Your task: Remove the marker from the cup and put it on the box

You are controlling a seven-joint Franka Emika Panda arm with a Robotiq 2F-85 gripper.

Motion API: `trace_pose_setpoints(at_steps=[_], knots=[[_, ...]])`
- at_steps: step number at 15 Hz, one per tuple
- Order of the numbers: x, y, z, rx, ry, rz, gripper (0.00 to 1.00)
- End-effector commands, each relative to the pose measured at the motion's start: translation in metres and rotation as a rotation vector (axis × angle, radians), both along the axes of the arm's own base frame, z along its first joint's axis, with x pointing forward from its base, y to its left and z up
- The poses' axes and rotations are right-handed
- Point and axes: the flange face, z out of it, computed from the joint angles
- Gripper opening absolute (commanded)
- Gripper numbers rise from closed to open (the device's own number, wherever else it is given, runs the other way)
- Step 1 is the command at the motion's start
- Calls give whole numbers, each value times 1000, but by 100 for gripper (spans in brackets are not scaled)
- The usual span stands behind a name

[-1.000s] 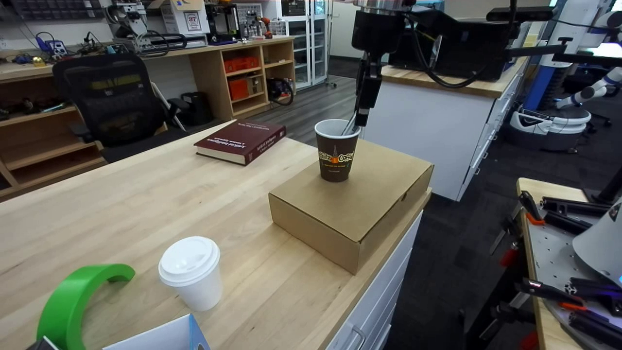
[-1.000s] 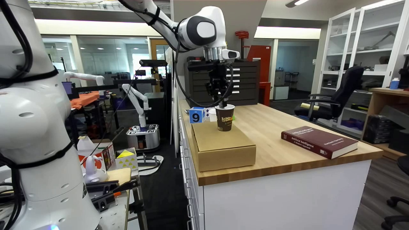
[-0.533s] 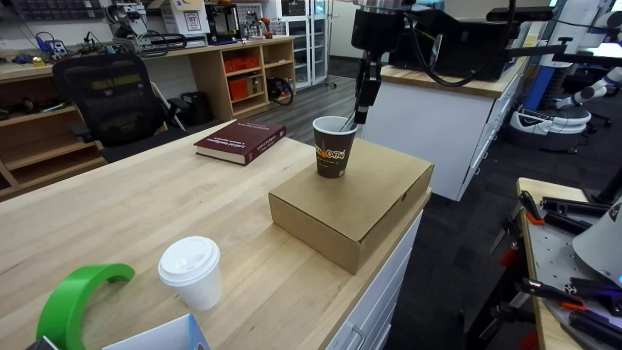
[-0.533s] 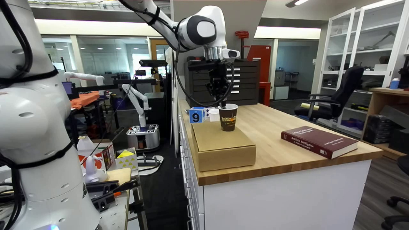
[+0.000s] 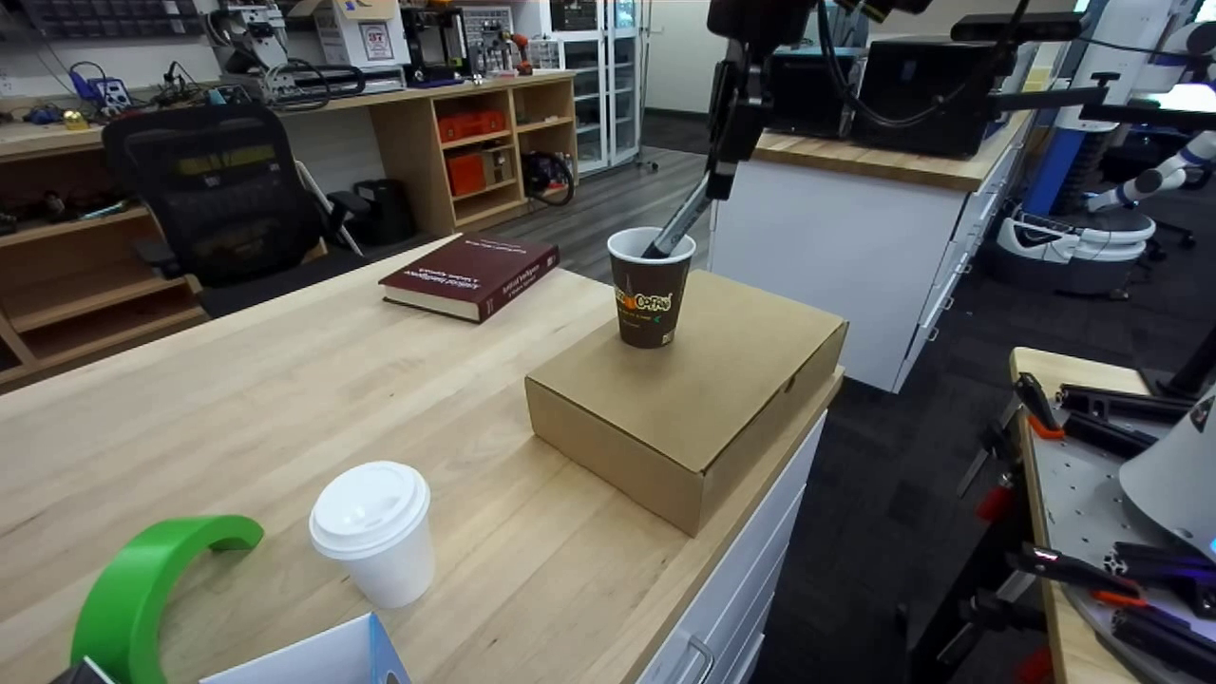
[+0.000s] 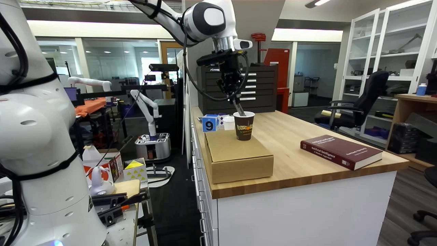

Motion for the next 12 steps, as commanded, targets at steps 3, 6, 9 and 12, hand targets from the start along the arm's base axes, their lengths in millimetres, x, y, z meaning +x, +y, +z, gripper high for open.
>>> trace_pose_setpoints(at_steps=[3, 6, 9, 12], knots=[[-35, -3, 49, -79, -32, 15, 6], [-42, -9, 71, -85, -77, 4, 6], [-43, -19, 86, -75, -125, -27, 6], [-41, -36, 86, -81, -133, -76, 6]])
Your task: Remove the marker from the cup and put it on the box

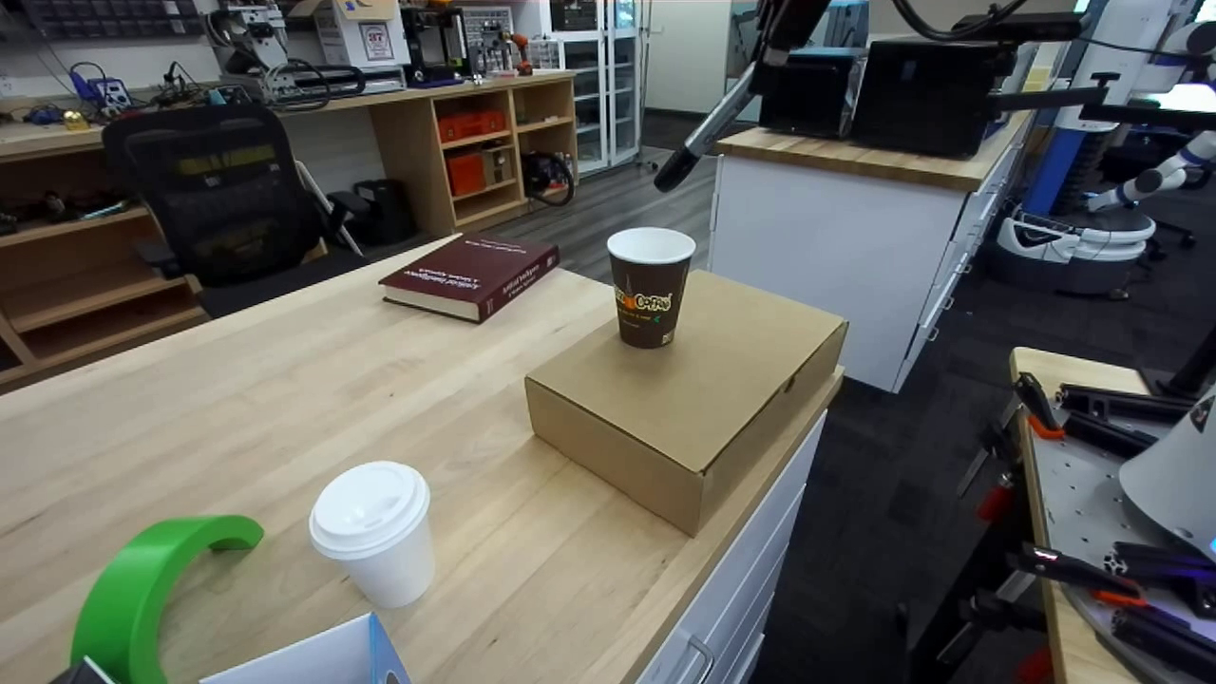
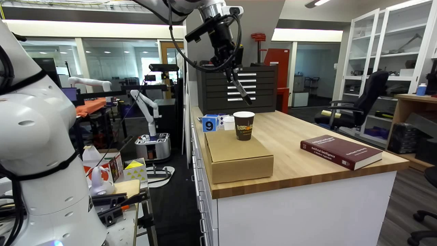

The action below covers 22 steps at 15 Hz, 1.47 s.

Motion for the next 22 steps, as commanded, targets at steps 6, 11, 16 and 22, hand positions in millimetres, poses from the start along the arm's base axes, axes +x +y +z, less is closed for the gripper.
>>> trace_pose_setpoints(at_steps=[6, 11, 16, 22], knots=[[12, -46, -28, -42, 12, -168, 6], [18, -54, -74, -34, 97, -211, 6], [20, -52, -117, -27, 155, -220, 6], [13, -45, -155, -33, 196, -194, 6]])
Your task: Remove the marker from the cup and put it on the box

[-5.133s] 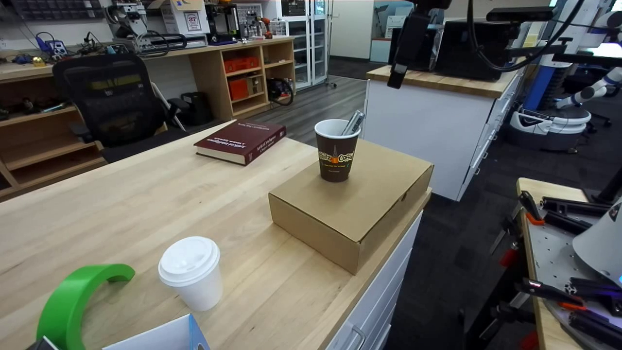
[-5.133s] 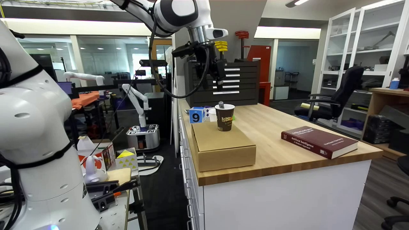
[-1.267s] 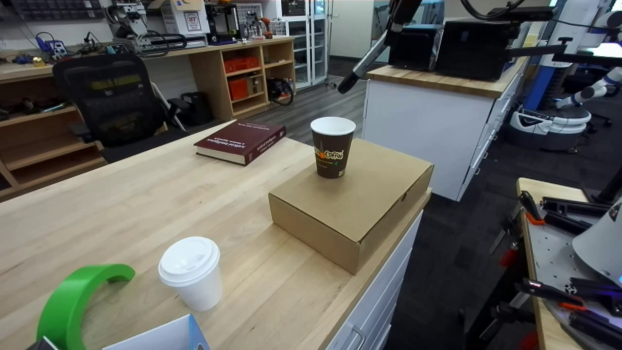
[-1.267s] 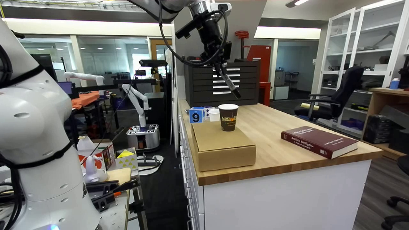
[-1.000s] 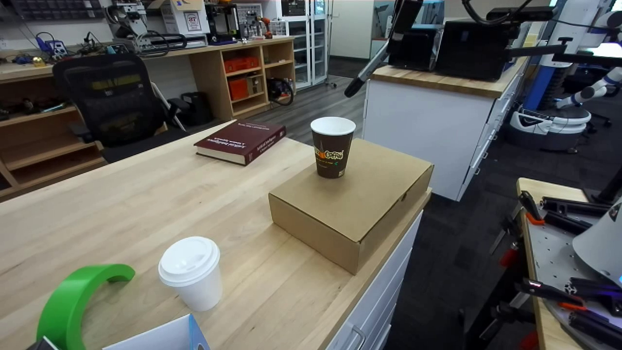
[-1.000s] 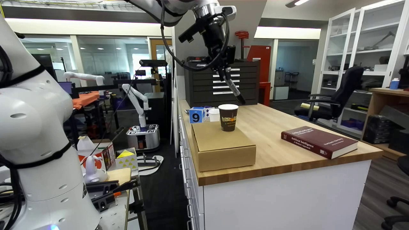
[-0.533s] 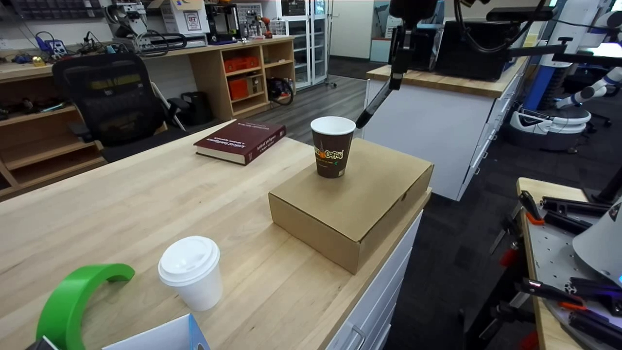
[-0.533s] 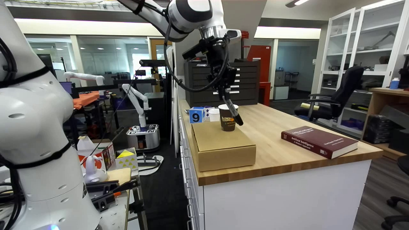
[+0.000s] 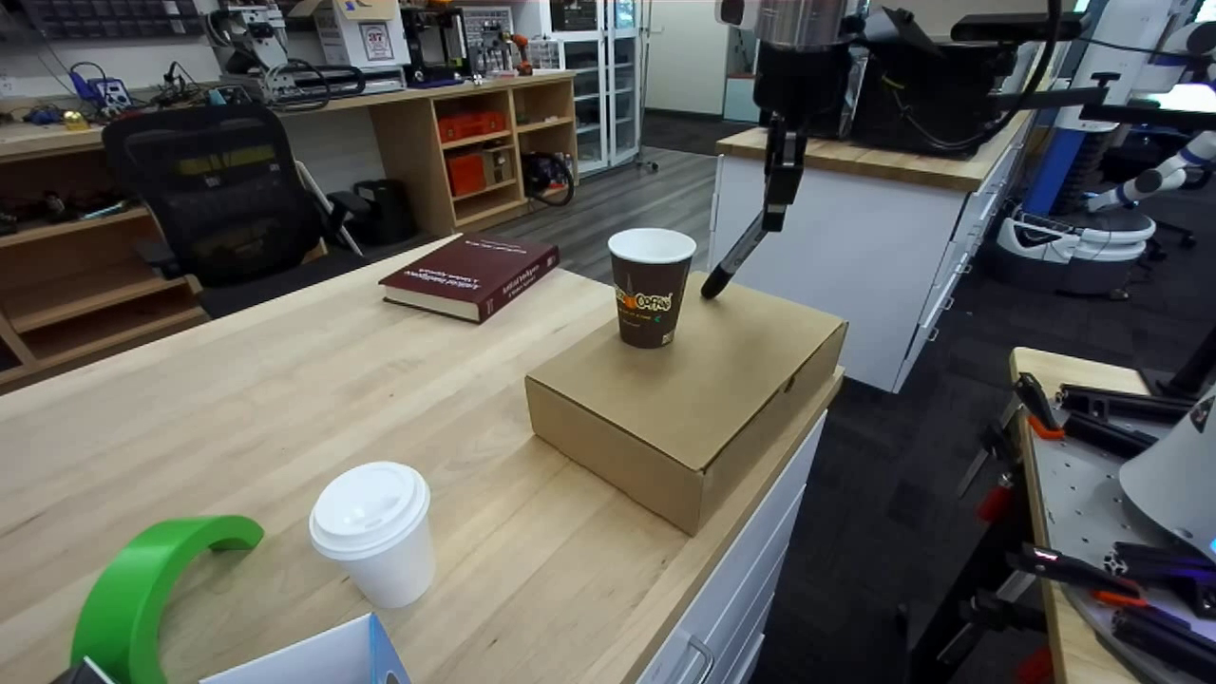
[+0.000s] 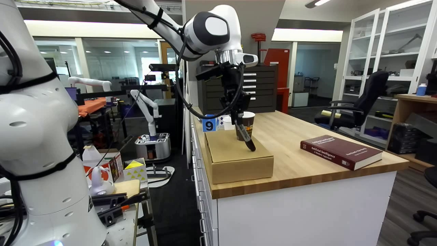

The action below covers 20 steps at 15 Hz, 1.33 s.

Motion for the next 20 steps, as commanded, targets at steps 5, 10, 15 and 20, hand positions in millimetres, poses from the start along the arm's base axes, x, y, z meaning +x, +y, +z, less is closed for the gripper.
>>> trace_pose_setpoints(at_steps=[5, 10, 15, 20], knots=[[-24, 21, -36, -8, 55, 51, 6], [-41, 41, -67, -34, 131, 109, 6], [-43, 37, -76, -40, 163, 102, 51], [-42, 34, -76, -34, 164, 93, 81]])
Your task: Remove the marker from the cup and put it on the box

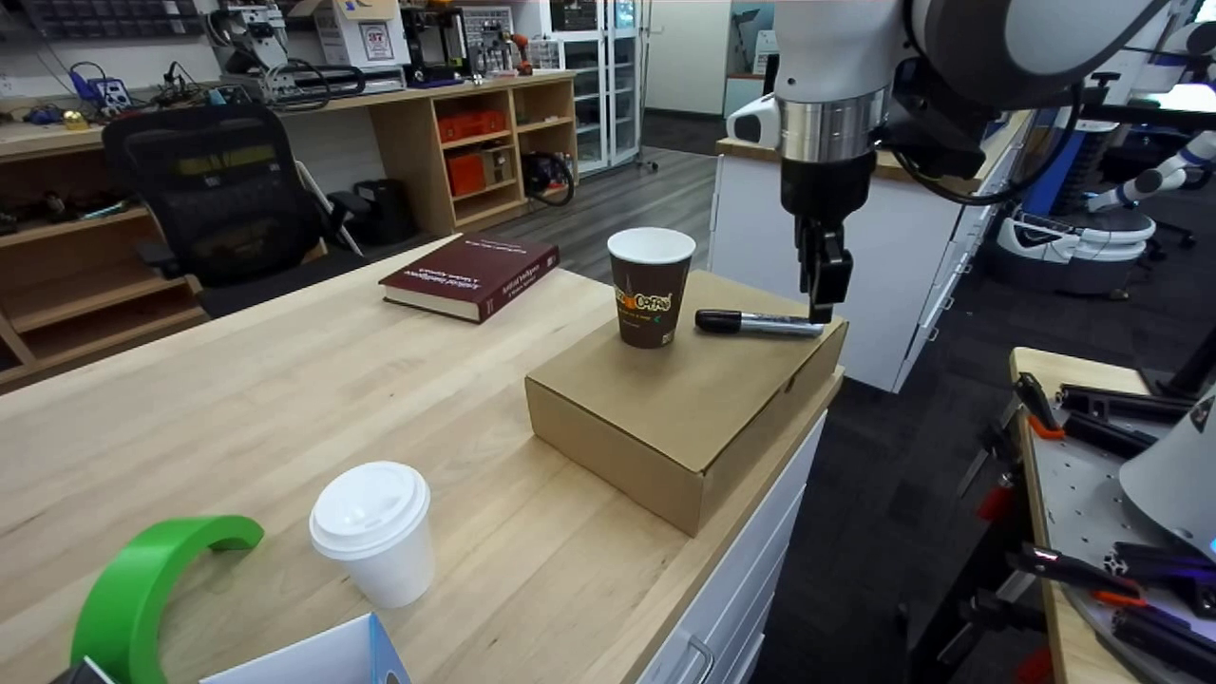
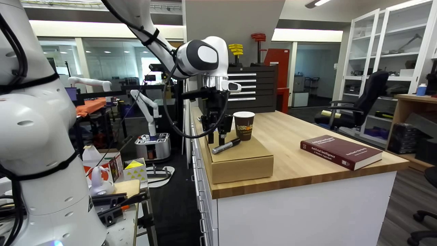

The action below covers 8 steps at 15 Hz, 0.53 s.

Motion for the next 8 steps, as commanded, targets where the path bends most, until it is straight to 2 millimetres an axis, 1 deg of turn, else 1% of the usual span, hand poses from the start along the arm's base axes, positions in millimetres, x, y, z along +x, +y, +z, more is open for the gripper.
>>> trace_pose_setpoints(at_steps=[1, 3, 5, 6, 8], knots=[[-2, -5, 2, 3, -7, -7, 88], [-1, -7, 5, 5, -13, -13, 100], [-1, -10, 7, 7, -16, -34, 100], [1, -4, 1, 2, -1, -10, 100], [1, -4, 1, 1, 0, -10, 100]])
